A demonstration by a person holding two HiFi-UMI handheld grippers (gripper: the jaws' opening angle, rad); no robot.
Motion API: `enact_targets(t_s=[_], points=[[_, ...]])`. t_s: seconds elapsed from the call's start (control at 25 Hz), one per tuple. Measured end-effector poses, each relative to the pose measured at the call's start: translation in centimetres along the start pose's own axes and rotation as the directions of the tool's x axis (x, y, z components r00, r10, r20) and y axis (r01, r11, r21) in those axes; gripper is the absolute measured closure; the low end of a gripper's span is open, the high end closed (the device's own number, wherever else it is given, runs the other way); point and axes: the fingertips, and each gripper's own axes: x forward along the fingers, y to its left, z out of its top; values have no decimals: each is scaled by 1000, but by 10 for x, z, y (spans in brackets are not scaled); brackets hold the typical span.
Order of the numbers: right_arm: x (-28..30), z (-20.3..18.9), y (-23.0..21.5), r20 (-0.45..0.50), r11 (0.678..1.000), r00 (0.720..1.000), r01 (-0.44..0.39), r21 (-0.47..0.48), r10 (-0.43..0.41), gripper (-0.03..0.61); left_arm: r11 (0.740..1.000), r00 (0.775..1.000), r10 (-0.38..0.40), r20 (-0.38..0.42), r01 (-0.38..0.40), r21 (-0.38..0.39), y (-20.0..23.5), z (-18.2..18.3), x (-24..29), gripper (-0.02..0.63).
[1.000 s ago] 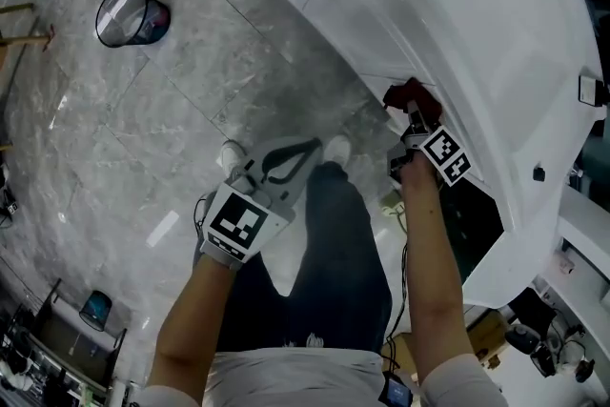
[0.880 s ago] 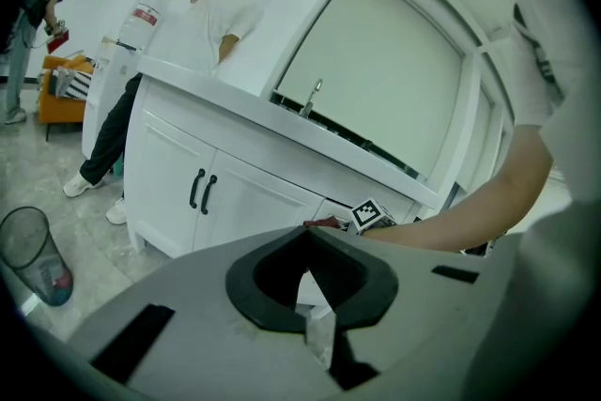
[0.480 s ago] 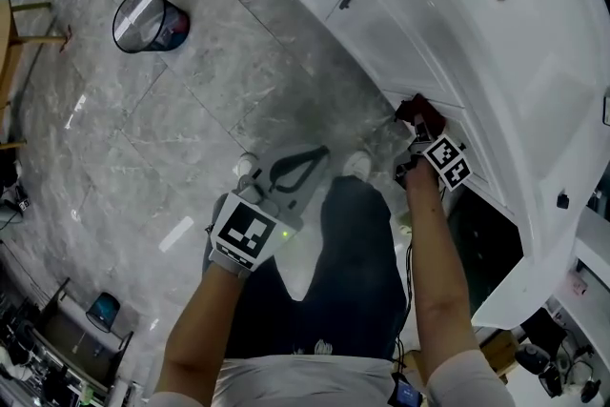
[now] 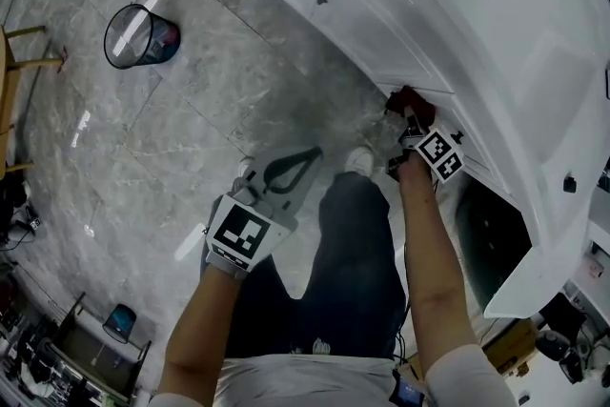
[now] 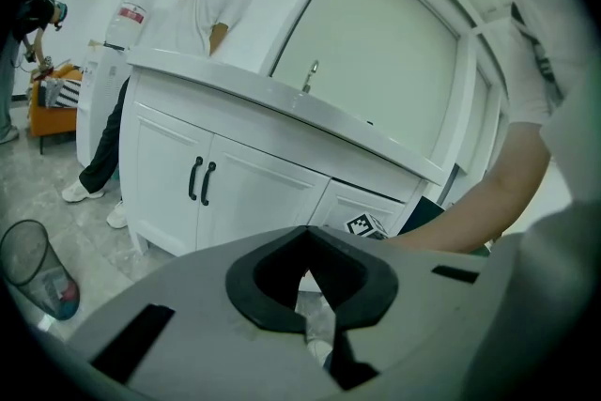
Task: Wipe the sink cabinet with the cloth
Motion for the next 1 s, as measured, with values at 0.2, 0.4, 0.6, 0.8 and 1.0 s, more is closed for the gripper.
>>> enact_targets(t_s=[0.2, 0.4, 0.6, 0.8, 1.0], points=[[-9, 1, -19, 11, 1000, 1000, 0, 25, 0, 491, 999, 999, -20, -45, 21, 25, -9, -9, 6, 604], [-25, 5, -41, 24, 999, 1000, 16, 38, -17, 491, 997, 997, -35, -73, 40, 69, -15, -11, 15, 604], [-51, 10, -75, 26, 998, 998, 61, 36, -62, 491, 994, 995, -64, -82, 71, 85, -29, -8, 27, 604], [-79, 19, -110, 28, 994, 994, 102, 27, -103, 491, 991, 991, -96, -93, 104, 87, -50, -8, 37, 604], [-111, 28, -141, 47, 987, 987, 150, 54, -152, 491, 986, 986, -127, -111, 138, 94, -71, -10, 45, 604]])
